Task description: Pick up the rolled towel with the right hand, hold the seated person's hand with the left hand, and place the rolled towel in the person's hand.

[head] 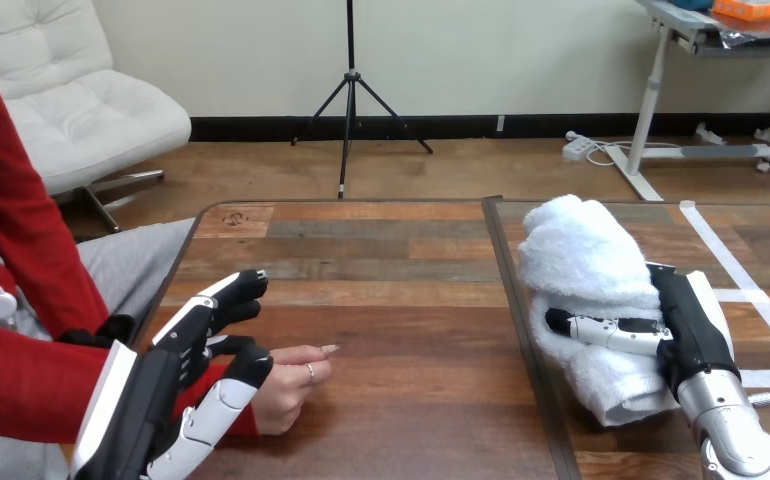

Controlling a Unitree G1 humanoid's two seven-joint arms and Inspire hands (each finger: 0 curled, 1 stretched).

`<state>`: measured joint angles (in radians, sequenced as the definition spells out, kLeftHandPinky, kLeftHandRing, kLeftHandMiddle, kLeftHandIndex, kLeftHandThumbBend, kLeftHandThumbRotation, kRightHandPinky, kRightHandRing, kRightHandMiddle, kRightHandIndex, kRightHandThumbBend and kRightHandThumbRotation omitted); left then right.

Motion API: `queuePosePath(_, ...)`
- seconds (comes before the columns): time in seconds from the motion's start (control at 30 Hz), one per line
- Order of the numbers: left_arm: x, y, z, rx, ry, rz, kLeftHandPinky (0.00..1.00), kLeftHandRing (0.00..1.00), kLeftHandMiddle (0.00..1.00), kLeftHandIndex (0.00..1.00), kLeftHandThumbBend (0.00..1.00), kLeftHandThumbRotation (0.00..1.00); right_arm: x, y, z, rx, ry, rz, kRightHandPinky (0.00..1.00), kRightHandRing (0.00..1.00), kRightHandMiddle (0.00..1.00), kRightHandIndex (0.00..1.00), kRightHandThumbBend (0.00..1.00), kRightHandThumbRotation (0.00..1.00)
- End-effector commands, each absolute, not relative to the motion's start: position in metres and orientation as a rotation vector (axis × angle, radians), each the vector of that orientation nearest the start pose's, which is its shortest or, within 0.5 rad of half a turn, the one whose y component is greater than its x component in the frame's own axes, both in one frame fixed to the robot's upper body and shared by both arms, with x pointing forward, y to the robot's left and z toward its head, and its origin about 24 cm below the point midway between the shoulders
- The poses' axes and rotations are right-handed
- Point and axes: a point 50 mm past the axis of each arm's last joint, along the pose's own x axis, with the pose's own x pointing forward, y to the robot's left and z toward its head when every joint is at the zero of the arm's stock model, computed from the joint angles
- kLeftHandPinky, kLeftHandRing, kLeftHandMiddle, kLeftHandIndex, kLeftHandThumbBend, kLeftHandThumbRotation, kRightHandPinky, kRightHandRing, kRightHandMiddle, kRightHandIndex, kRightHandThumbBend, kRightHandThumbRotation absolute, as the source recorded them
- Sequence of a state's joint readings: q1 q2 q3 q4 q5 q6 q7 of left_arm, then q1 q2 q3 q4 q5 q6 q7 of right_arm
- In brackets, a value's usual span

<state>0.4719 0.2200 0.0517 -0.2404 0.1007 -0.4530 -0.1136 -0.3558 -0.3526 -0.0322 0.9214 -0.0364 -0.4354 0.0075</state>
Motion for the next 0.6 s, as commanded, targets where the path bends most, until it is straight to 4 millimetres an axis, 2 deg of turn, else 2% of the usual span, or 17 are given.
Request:
queuePosePath(0.0,0.171,0.201,0.073,0.433,-0.316,-0.09,0.69,0.82,0.85,0.83,0.81,0.86,0.312,-0.249,0.042,-0.353,-0.084,-0.07,0.28,0.32,0.38,0.42,0.84,0.0)
queuePosePath(0.17,0.175,0.204,0.078,0.484,-0.345,-0.091,0.7,0.83,0.85,0.84,0.85,0.84,0.312,-0.249,0.043,-0.347,-0.082,-0.073,0.28,0.33,0.39,0.42,0.84,0.0)
queuePosePath(0.57,0.186,0.208,0.09,0.612,-0.382,-0.098,0.74,0.87,0.88,0.86,0.89,0.78,0.311,-0.248,0.047,-0.351,-0.096,-0.062,0.28,0.33,0.39,0.42,0.85,0.0)
